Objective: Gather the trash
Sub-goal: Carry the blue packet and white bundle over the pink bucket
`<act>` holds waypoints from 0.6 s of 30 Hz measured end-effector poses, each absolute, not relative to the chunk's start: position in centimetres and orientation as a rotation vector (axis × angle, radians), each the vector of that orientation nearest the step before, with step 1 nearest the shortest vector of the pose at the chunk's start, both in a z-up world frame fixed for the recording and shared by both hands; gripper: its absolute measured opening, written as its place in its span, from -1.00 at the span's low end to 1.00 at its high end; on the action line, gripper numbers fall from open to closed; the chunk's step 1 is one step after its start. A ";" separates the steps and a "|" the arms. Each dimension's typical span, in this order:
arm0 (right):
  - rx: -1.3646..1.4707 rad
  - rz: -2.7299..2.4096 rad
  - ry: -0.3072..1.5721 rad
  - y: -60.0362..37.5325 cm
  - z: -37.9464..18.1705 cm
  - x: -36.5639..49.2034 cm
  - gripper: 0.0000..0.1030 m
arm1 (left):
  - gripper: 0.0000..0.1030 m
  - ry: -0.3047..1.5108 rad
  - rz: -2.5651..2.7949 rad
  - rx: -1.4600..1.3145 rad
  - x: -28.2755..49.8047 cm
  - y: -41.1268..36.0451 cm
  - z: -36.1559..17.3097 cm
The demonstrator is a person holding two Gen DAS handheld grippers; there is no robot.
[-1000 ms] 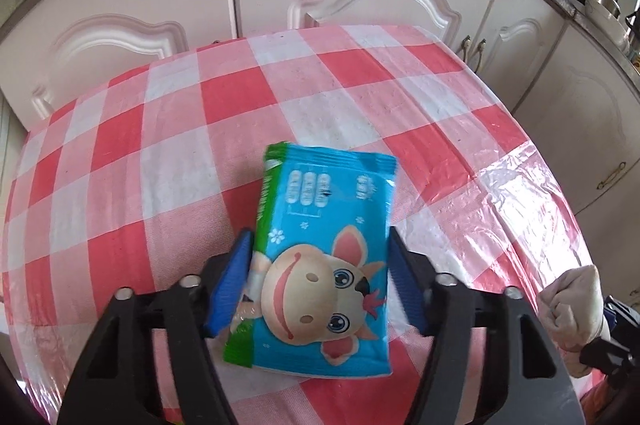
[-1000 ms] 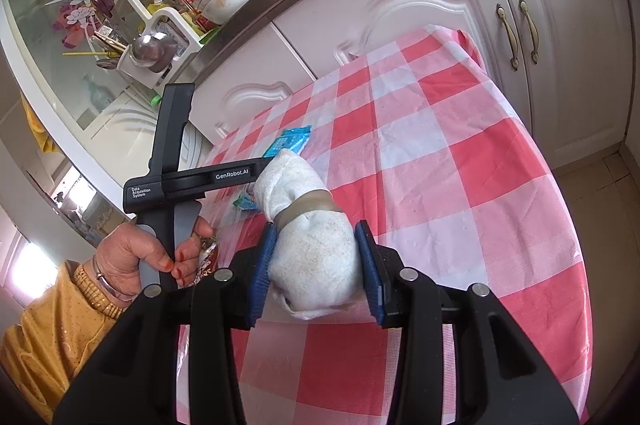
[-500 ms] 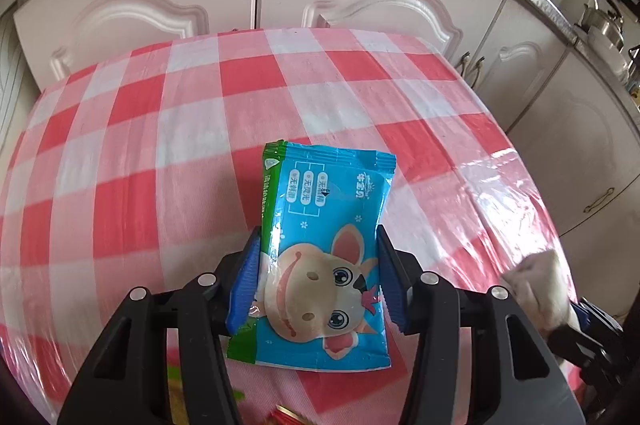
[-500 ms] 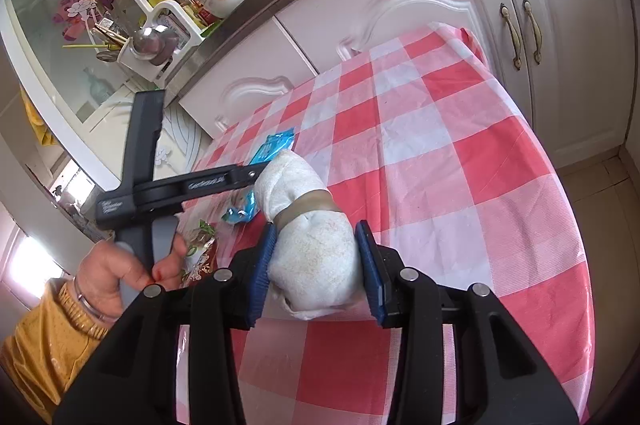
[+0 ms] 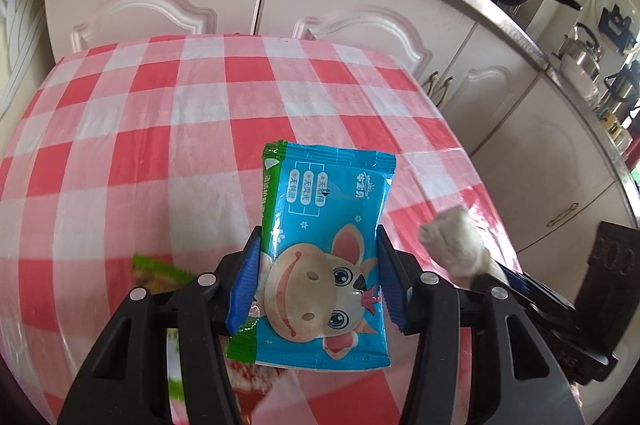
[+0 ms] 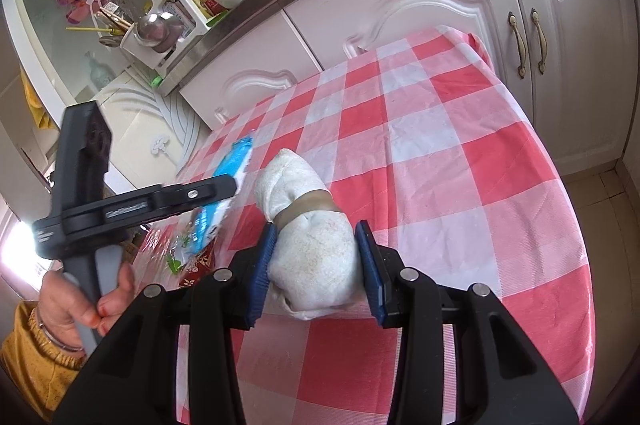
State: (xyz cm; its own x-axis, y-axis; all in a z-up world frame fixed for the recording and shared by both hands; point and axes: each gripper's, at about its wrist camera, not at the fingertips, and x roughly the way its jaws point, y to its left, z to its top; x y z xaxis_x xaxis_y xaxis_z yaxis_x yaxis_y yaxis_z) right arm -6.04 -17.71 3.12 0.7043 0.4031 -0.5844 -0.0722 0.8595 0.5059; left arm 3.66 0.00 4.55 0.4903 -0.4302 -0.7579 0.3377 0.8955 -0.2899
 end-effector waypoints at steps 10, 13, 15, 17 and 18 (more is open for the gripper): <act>0.460 0.269 0.752 -17.4 3.1 -5.9 -0.19 | 0.05 0.919 -0.476 -0.165 -0.5 2.6 6.0; 0.459 0.266 0.753 -17.3 3.1 -5.9 -0.19 | 0.05 0.916 -0.468 -0.172 -1.6 3.6 6.1; 0.463 0.269 0.755 -17.1 3.1 -5.8 -0.19 | 0.05 0.916 -0.465 -0.193 -2.3 4.4 6.1; 0.471 0.277 0.758 -16.9 3.1 -5.7 -0.19 | 0.05 0.912 -0.460 -0.207 -3.1 5.3 6.2; 0.473 0.280 0.759 -16.8 3.1 -5.7 -0.19 | 0.05 0.910 -0.457 -0.209 -3.3 5.7 6.3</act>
